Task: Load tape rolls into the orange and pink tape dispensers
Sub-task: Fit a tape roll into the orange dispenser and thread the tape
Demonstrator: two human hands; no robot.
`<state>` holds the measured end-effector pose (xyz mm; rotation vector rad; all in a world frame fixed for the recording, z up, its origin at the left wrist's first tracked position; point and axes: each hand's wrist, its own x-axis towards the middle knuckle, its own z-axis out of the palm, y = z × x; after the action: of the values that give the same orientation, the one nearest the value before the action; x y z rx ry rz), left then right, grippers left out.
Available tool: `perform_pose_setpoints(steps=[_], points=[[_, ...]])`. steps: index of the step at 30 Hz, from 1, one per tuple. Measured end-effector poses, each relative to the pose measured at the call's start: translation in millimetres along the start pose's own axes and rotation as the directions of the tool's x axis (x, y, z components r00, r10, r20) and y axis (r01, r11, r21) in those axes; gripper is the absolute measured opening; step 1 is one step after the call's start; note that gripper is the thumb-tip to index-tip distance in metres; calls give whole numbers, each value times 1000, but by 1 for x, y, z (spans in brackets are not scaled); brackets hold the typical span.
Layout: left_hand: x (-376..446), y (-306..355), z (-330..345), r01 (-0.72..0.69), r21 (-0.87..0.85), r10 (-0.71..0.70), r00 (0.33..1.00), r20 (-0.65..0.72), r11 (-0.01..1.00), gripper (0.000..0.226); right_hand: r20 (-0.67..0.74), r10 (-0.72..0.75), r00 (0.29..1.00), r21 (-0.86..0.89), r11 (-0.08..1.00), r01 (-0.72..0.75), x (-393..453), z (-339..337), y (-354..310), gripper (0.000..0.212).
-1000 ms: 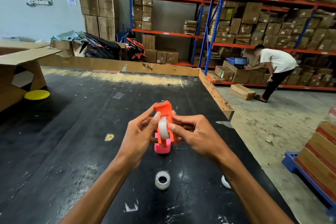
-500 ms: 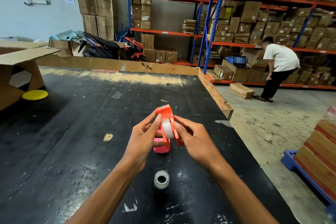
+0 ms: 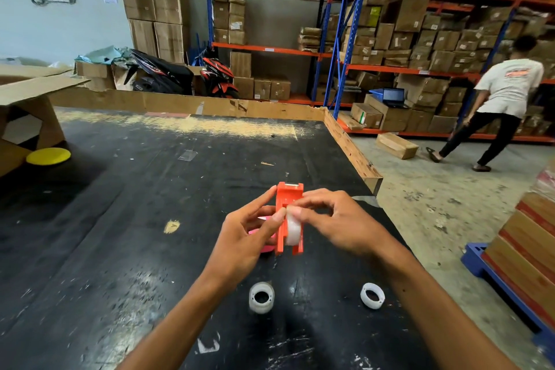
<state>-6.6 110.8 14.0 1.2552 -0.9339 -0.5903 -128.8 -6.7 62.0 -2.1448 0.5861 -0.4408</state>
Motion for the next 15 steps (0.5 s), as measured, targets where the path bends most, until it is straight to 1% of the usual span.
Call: perform_pose_setpoints(steps=[2, 4, 6, 8, 10, 13, 15], points=[[0, 0, 0, -2, -4, 2, 1000, 2, 1000, 52, 13, 12, 1000, 5, 1000, -12, 0, -1, 0, 16], [0, -1, 0, 4, -8, -4, 1000, 2, 1000, 50, 12, 16, 1000, 57, 998, -17, -1, -1, -1, 13], [0, -1, -1, 11, -11, -11, 1000, 5, 1000, 51, -27, 11, 1000, 121, 993, -7, 0, -2, 0, 10], [0, -2, -2, 17, -12, -17, 1000, 3, 1000, 49, -80, 19, 997, 136, 991, -8, 0, -3, 0, 9], [0, -2, -3, 29, -10, -29, 1000, 0, 1000, 45, -126, -2, 992, 68, 998, 11, 1, -3, 0, 10], [-1, -3, -4, 52, -11, -52, 998, 38, 999, 40, -210, -142, 967, -106, 987, 121, 3, -3, -1, 12], [-3, -4, -2, 62, 2, -62, 995, 84, 998, 38, -244, -192, 951, -138, 977, 162, 5, -6, -1, 11]])
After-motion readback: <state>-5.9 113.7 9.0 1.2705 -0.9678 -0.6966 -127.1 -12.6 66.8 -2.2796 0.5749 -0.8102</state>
